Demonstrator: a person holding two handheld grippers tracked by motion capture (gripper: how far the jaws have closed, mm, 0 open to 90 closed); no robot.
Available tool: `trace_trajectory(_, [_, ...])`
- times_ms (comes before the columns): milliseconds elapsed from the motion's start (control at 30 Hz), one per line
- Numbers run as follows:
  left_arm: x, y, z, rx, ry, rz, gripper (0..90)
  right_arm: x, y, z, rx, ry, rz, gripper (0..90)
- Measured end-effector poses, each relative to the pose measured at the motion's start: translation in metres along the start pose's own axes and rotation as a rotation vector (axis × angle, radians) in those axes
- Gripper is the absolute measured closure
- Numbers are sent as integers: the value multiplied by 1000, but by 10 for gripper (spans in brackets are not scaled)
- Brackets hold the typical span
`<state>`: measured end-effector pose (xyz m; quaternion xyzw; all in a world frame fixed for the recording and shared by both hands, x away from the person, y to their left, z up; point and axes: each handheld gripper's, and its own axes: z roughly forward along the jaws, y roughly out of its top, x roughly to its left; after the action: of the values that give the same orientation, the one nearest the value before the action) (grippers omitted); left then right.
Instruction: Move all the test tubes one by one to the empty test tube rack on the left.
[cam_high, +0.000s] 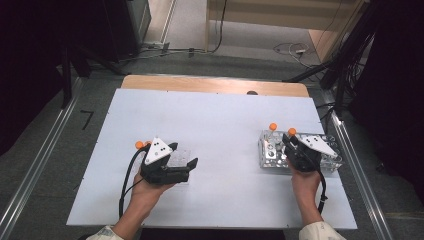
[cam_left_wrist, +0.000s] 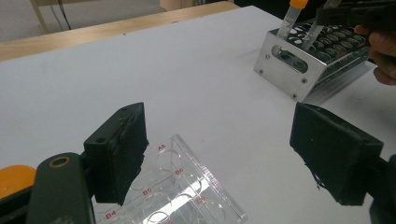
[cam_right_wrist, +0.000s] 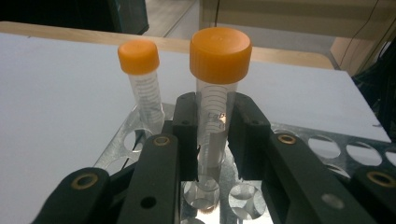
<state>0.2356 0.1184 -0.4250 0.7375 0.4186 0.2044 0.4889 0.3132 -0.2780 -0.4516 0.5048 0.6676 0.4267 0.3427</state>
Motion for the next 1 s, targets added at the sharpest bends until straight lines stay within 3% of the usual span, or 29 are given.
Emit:
trace_trajectory(200, [0,0,1,5,0,0,196,5,8,-8,-35,-22,-35,713])
trace_trajectory(600, [0,0,0,-4,-1,2,194,5,26,-26,-70,-35,-27,713])
trace_trajectory(800, [-3,1,0,-8,-9,16,157,15,33,-37,-75,12,-49,714])
trace_trajectory(1000, [-3,3,-3,-30,-6,11,160,35,39,-47,-75,96,-79,714])
